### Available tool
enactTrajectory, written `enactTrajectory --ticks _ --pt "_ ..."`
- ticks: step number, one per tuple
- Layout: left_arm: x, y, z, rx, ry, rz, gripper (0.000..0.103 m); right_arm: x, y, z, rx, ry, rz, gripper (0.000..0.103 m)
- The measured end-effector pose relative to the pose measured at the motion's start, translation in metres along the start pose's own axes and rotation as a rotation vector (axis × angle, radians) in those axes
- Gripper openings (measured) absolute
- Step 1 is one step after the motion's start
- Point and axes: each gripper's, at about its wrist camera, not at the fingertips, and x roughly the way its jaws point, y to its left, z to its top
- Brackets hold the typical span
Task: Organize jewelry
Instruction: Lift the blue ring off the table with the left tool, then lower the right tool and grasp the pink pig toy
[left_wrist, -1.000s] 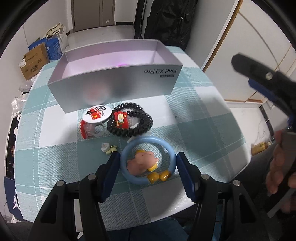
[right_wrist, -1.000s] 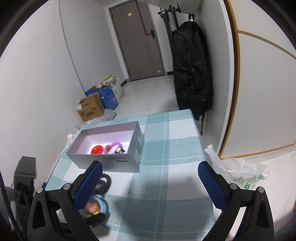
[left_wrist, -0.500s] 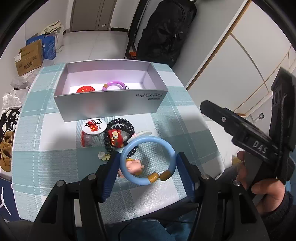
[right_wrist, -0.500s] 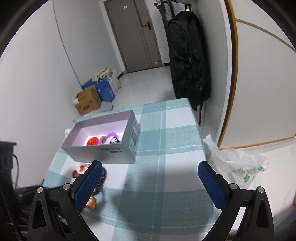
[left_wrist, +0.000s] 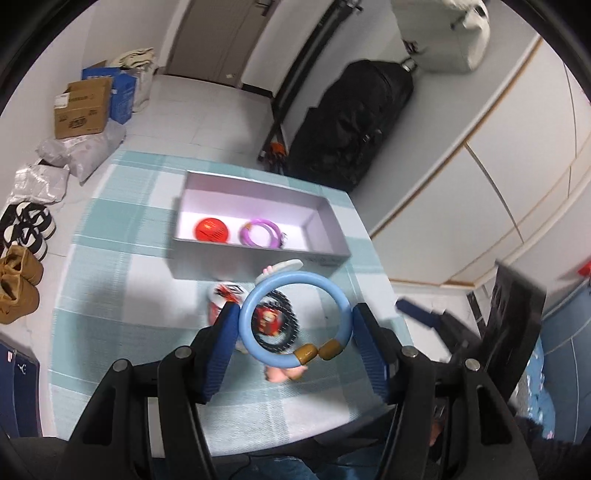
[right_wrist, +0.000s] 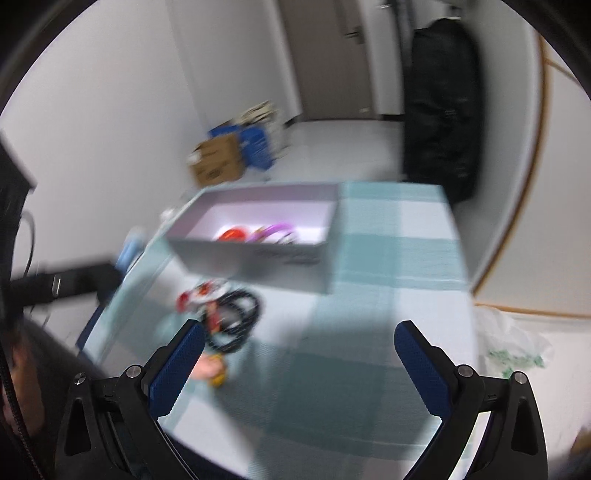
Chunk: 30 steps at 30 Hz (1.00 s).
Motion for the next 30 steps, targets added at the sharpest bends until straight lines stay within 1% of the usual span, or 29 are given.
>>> enactTrajectory --ticks 3,5,6,9,11,12,15,17,19,25,28,30 --pt "-0.002 0.010 0.004 -0.036 -0.013 0.005 0.057 0.011 0.016 -0.007 -0.043 0.045 0.050 0.103" --pt "-0.005 0.016 0.006 -0.055 -0.021 -0.006 0.057 0.020 0.027 -0.011 -0.074 0.080 0.077 0.103" --pt "-0.006 0.018 0.007 -0.059 -0.025 -0.005 0.057 0.024 0.031 -0.014 -0.093 0.093 0.088 0.101" --pt "-0.010 0.023 0.008 -0.060 -0.030 0.002 0.057 0.032 0.042 -0.019 -0.137 0.107 0.092 0.098" --pt "-0.007 0.023 0.008 -0.057 -0.019 0.031 0.057 0.035 0.047 -0.020 -0.151 0.109 0.106 0.097" --pt "-0.008 0.025 0.007 -0.057 -0.014 0.039 0.057 0.037 0.049 -0.020 -0.155 0.110 0.111 0.095" --pt "-0.006 0.028 0.007 -0.060 -0.005 0.060 0.057 0.045 0.051 -0.021 -0.169 0.128 0.106 0.078" --pt "-0.006 0.028 0.007 -0.056 -0.006 0.066 0.057 0.051 0.054 -0.022 -0.183 0.145 0.094 0.074" --pt "-0.007 0.029 0.007 -0.055 -0.008 0.066 0.057 0.053 0.057 -0.024 -0.202 0.149 0.083 0.067" --pt "-0.005 0.031 0.007 -0.062 0.000 0.071 0.057 0.058 0.063 -0.031 -0.251 0.157 0.059 0.064" --pt "-0.005 0.030 0.008 -0.053 -0.003 0.079 0.057 0.058 0.063 -0.032 -0.253 0.152 0.059 0.058" --pt "-0.005 0.029 0.008 -0.049 -0.003 0.078 0.057 0.058 0.062 -0.032 -0.247 0.151 0.055 0.056"
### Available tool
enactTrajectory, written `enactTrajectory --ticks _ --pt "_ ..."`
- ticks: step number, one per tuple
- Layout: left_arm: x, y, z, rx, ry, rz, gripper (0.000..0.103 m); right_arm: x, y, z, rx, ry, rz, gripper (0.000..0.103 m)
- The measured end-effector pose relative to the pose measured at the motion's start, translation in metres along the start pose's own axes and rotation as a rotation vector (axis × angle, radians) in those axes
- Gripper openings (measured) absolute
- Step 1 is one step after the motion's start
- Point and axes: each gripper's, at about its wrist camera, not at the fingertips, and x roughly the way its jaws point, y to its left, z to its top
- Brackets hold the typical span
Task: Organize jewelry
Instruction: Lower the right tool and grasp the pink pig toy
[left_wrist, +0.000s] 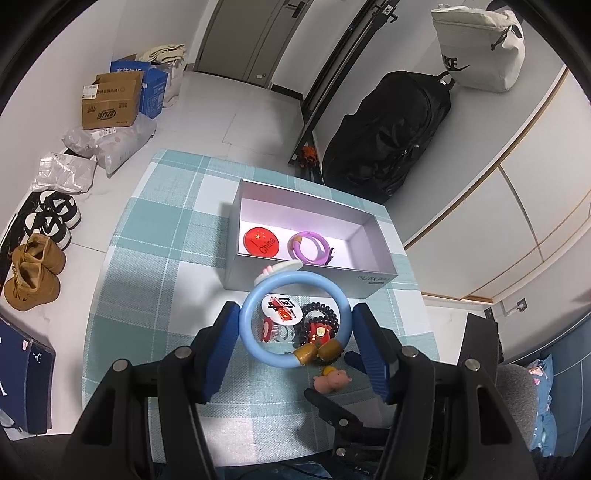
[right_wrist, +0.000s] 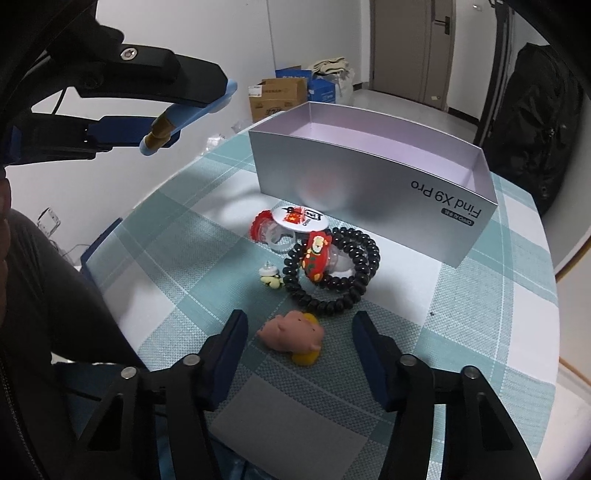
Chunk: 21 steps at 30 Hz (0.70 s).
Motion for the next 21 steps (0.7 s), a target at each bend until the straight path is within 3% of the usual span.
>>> enactTrajectory --ticks 5,9,16,21 --pt "-0.001 -0.001 -0.001 0.013 -0.003 0.015 0.057 -0.001 -0.002 0.003 0.019 0.003 0.006 0.050" --pt "0.000 -0.002 -0.001 0.012 -0.005 0.015 0.057 -0.002 -0.004 0.004 0.023 0.006 -0.016 0.033" --pt "0.003 -0.005 0.000 0.015 -0.002 0.020 0.057 -0.003 -0.007 0.006 0.063 0.018 -0.005 0.033" --pt "0.005 -0.006 0.002 0.014 -0.002 0.024 0.057 -0.016 -0.015 0.011 0.103 -0.029 -0.005 0.033"
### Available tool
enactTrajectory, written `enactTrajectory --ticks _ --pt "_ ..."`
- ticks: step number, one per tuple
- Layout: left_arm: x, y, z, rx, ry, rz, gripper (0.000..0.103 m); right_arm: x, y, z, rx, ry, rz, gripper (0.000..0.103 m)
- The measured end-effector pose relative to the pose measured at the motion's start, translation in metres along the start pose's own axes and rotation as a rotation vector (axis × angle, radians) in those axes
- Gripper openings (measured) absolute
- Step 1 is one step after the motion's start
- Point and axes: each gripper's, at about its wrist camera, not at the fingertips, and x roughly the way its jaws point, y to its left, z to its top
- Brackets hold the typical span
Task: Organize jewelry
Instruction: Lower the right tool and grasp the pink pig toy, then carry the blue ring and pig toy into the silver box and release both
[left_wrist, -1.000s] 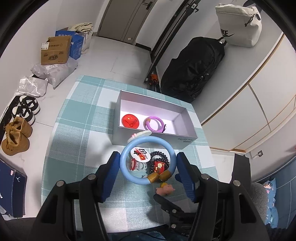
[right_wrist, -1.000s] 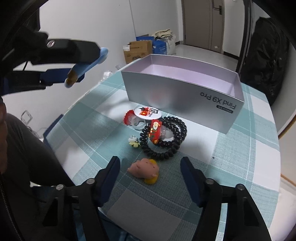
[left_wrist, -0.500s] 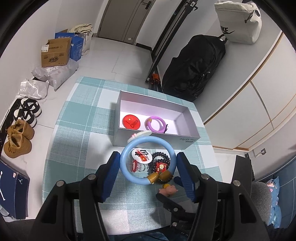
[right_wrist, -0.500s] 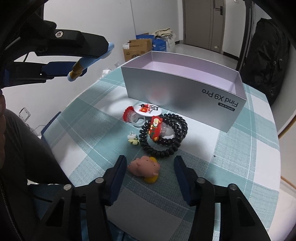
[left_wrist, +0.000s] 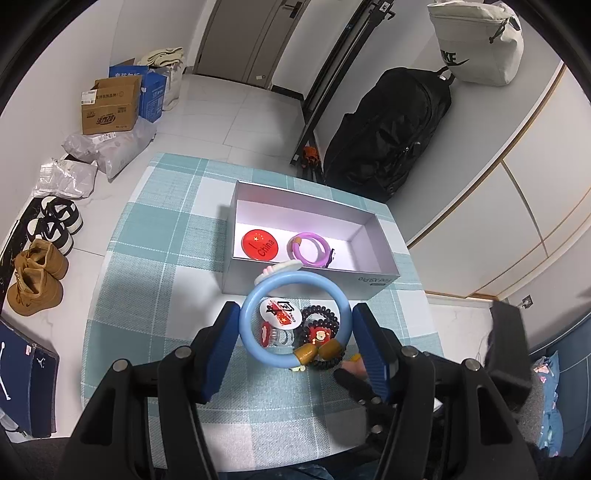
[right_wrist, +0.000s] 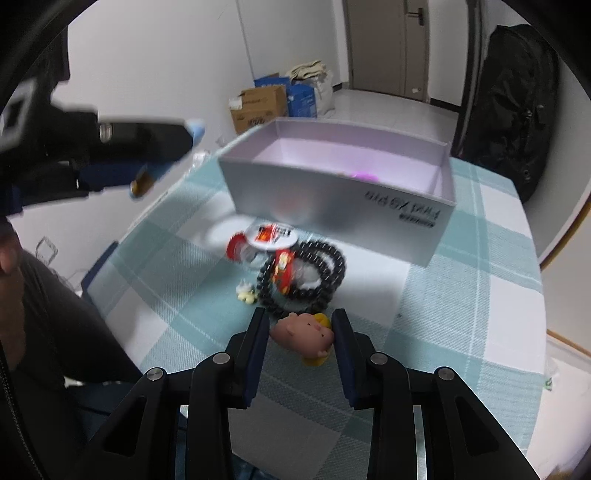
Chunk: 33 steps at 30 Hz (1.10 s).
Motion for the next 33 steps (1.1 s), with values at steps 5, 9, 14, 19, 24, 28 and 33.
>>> enactTrajectory --ticks 5,9,14,19,24,28,33 --pt "0.002 -0.002 0.002 -0.004 -0.005 0.001 0.057 -0.016 -0.014 0.009 0.069 -0.056 0.018 0.033" --pt "0.004 -0.003 0.009 -0.015 -0.005 -0.007 0.057 -0.030 -0.022 0.022 0.102 -0.109 0.036 0.033" --pt "-0.003 -0.013 0.029 0.003 -0.058 0.004 0.057 -0.043 -0.041 0.045 0.165 -0.156 0.029 0.033" --pt "0.007 -0.020 0.050 0.009 -0.027 0.016 0.057 -0.050 -0.057 0.072 0.196 -0.163 0.045 0.033" --pt "0.032 -0.025 0.071 0.022 0.029 0.021 0.057 -0.045 -0.063 0.099 0.169 -0.156 0.053 0.033" --pt "0.046 -0.024 0.083 0.021 0.056 0.009 0.057 -0.036 -0.070 0.121 0.169 -0.153 0.079 0.033" --pt "0.067 -0.018 0.091 -0.004 0.117 0.014 0.057 -0.018 -0.082 0.135 0.159 -0.127 0.082 0.033"
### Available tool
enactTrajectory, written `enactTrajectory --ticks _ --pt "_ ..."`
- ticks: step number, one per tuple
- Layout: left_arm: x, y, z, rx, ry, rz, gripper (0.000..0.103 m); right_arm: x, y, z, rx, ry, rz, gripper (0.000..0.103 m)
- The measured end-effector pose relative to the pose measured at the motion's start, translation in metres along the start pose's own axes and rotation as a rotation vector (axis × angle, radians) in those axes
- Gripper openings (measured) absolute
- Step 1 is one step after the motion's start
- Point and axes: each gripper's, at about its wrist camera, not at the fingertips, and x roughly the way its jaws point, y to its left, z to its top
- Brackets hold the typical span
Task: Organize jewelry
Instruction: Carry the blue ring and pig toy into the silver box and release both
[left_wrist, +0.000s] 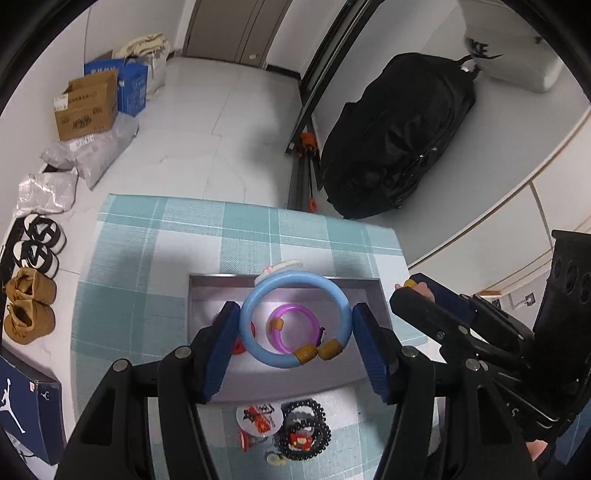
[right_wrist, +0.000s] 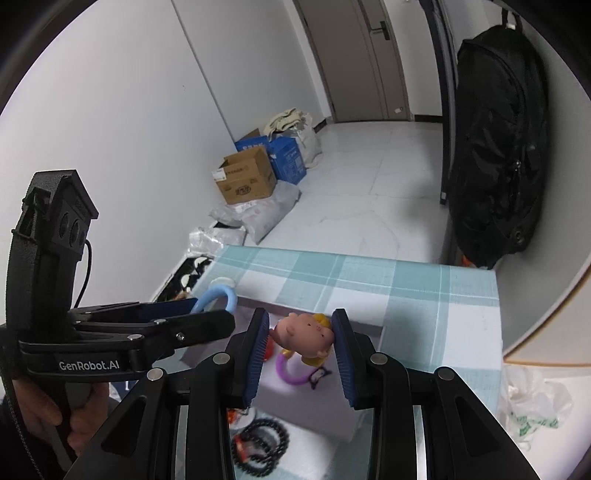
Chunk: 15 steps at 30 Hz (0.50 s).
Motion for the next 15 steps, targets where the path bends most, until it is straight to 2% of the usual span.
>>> enactTrajectory --ticks 7,11,15 --pt "0.014 0.005 -0.001 -0.005 0.034 0.002 0.057 0.017 -0.018 0.000 0.065 0.037 0.014 0.033" --pt "0.017 0.003 -0.002 0.032 0.022 0.028 0.057 0.027 -0.018 0.001 0.069 0.054 0.034 0.033" --pt "0.019 0.004 -0.001 0.021 0.024 0.017 0.057 0.034 -0.018 0.001 0.079 0.073 0.043 0.033"
